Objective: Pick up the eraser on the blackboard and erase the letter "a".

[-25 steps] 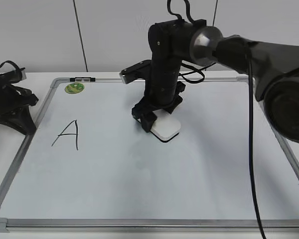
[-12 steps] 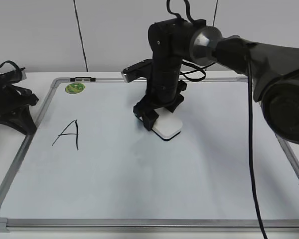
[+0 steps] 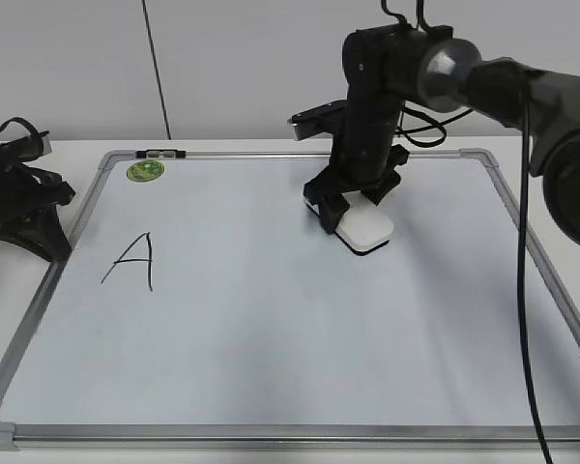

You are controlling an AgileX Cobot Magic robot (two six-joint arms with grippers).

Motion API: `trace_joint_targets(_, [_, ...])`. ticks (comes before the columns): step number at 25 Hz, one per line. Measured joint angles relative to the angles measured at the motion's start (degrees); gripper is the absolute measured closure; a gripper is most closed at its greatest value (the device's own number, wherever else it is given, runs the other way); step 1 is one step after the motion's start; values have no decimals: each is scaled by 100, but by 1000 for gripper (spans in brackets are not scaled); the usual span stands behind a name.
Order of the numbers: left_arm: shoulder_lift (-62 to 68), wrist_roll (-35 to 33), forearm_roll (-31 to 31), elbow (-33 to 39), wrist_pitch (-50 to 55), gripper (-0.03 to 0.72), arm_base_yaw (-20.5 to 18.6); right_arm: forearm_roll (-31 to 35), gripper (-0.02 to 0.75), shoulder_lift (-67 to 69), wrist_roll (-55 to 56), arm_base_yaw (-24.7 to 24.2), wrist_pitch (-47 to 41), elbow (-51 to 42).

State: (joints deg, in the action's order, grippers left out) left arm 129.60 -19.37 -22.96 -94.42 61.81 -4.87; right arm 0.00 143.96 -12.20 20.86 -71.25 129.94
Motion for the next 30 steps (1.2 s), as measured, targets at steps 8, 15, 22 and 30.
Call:
trace_joint_targets(8, [0,0,0,0,0,629,0,0,202,-82,55,-232,5,-7])
trace_joint_targets(15, [0,0,0,0,0,629,0,0,202,-972,148,-259,5,-81])
trace_joint_targets(22, [0,0,0,0,0,629,0,-115,202,-2022,581,-362,5,-1512])
trace_joint_targets(30, [0,0,0,0,-10,628,0,-72,203,-2924,838,-1346,205,-3823])
